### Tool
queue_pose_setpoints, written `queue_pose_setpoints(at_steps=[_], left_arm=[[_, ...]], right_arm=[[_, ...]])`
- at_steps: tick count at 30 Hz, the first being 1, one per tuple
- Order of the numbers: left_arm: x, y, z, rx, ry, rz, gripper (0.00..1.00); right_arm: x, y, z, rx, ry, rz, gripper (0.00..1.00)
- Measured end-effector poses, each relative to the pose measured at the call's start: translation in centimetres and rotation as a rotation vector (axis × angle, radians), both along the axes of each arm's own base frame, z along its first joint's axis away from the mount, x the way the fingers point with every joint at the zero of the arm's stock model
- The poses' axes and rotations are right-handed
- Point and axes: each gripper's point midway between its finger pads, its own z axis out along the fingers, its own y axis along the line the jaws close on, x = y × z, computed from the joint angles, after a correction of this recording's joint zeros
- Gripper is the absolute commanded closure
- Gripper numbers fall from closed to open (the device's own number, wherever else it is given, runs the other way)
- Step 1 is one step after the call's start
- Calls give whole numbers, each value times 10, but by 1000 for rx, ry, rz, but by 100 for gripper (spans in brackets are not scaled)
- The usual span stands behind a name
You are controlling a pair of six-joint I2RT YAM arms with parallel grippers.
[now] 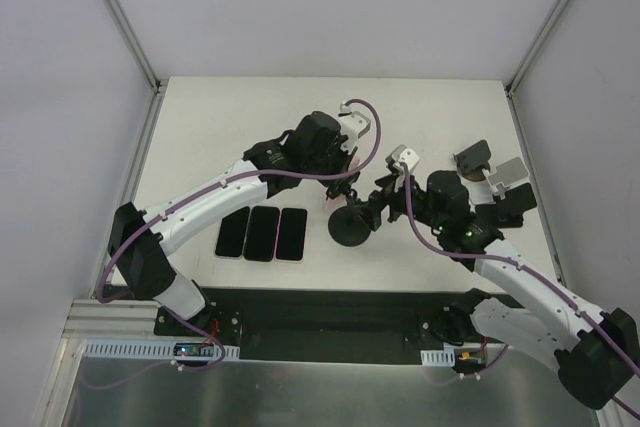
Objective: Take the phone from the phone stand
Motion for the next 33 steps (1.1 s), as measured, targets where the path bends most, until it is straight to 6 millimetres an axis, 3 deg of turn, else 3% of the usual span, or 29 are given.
queue_pose_setpoints(at_steps=[3, 9, 17, 20, 21, 22, 24, 33], left_arm=[[-3, -2, 0, 0, -1, -5, 100], [-4, -4, 0, -9, 7, 2, 100], [-4, -5, 1, -22, 18, 14, 100], [-5, -6, 1, -29, 23, 20, 100], [-4, -6, 1, -32, 25, 21, 100], [-4, -7, 2, -37, 26, 25, 100], [-2, -7, 2, -45, 24, 38, 100], [0, -6, 2, -41, 20, 48, 100]], right_arm=[[5, 7, 1, -20, 10, 22, 1], [11, 16, -24, -75, 71, 57, 10], [19, 24, -46, -132, 92, 80, 34], [25, 29, -43, -131, 76, 85, 47], [26, 31, -42, -129, 70, 89, 69], [27, 33, -40, -125, 64, 96, 82], [25, 37, -38, -127, 44, 119, 99], [20, 40, -38, -141, 23, 160, 99]])
